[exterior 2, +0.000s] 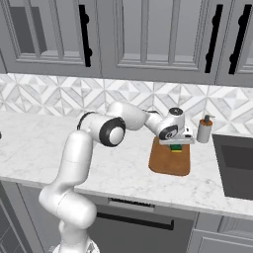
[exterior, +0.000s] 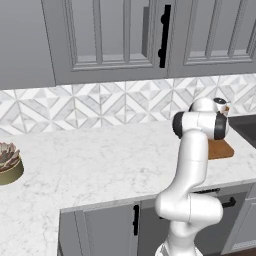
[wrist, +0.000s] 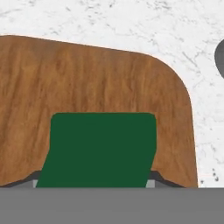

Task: Pick up the sponge from the counter and clean the cutting board by briefly scrubbing or pressing down on the cutting board. Once finished, release the sponge.

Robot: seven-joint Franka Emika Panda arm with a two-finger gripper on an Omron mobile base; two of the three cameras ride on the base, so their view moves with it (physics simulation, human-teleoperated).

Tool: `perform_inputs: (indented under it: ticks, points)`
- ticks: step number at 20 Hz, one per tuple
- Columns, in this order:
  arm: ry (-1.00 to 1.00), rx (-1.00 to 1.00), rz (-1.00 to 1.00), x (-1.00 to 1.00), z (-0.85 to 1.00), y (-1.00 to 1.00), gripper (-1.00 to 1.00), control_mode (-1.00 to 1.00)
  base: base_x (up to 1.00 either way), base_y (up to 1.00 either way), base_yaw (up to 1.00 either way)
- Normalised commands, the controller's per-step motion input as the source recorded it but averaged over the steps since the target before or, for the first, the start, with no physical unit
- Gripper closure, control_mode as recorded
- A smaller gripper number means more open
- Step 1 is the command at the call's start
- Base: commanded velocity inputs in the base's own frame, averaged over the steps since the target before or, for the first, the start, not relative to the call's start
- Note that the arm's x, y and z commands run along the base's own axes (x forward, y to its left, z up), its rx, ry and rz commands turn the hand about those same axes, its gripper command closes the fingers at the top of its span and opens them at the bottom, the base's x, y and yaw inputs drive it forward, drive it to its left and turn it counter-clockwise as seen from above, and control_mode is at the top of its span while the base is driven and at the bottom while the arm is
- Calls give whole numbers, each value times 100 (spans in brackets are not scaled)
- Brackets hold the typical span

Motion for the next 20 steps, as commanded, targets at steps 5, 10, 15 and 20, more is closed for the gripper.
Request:
perform_inputs:
  ticks: [5,10,15,20]
  points:
    - [-4,-4,0,7,-18,-49,100,-100,0,0,0]
    - [-1,0,0,-16,-69,-14,100,-100,0,0,0]
    - [-3,-2,0,-99,-81,57,100,-100,0,0,0]
    - [-14,-12,4,-100,-100,100,100,-100,0,0,0]
